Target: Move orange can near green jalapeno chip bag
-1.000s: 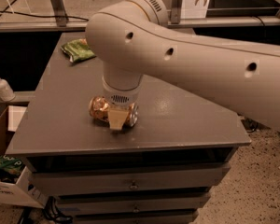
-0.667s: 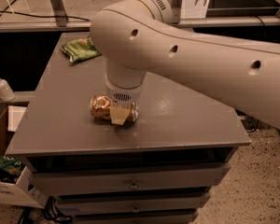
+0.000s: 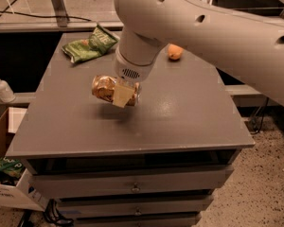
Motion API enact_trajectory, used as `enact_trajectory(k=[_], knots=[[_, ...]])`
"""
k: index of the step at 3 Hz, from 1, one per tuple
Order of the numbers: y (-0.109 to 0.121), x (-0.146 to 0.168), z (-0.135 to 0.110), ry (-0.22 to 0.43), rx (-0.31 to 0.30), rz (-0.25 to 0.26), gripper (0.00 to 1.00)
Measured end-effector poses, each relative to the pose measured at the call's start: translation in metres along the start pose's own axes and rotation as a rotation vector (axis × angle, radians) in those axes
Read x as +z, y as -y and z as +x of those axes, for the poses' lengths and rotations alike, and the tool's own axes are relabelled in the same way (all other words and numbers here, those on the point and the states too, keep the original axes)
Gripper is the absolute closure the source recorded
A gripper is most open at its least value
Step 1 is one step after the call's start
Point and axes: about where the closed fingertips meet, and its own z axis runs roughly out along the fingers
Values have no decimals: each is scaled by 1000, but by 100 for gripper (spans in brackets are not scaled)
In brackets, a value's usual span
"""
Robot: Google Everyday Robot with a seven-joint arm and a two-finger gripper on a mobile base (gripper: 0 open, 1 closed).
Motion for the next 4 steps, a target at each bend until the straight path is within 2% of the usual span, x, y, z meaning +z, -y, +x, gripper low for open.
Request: enact_trajectory(k=[1, 2, 4], knots=[[1, 0, -1, 2, -2, 3, 100], [30, 5, -12, 23, -14, 52, 100], [118, 13, -29, 27, -16, 172, 100]])
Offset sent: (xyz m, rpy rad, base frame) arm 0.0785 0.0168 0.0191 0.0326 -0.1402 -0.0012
